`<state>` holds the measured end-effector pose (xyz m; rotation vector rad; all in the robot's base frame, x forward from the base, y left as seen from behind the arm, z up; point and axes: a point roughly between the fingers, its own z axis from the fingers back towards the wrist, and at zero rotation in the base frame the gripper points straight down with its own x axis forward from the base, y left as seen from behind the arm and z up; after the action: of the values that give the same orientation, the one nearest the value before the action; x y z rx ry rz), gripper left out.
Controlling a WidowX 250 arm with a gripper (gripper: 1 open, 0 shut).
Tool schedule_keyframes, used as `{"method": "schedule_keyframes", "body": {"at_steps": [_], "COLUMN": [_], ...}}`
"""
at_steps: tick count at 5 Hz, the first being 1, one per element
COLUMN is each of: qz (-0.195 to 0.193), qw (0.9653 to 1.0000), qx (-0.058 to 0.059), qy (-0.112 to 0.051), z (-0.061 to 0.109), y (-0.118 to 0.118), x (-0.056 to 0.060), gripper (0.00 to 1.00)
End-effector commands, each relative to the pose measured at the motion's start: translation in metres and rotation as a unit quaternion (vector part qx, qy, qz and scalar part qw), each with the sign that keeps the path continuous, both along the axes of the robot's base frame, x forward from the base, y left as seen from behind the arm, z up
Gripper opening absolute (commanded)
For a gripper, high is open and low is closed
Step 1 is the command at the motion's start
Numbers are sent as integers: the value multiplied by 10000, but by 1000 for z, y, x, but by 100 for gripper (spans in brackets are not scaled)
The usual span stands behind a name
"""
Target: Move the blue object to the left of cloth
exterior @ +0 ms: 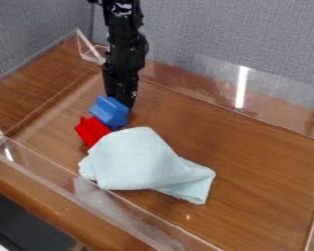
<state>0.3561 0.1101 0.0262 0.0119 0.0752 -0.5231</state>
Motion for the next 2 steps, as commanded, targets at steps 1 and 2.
{"method": "schedule_keyframes", "body": {"at_steps": [1, 2], "qz": [102, 105], "qw": [9997, 9998], "qx": [62, 62], "qy": [-212, -187], "z": [10, 7], "y": [10, 11], "x": [5, 5], "gripper": [0, 0]}}
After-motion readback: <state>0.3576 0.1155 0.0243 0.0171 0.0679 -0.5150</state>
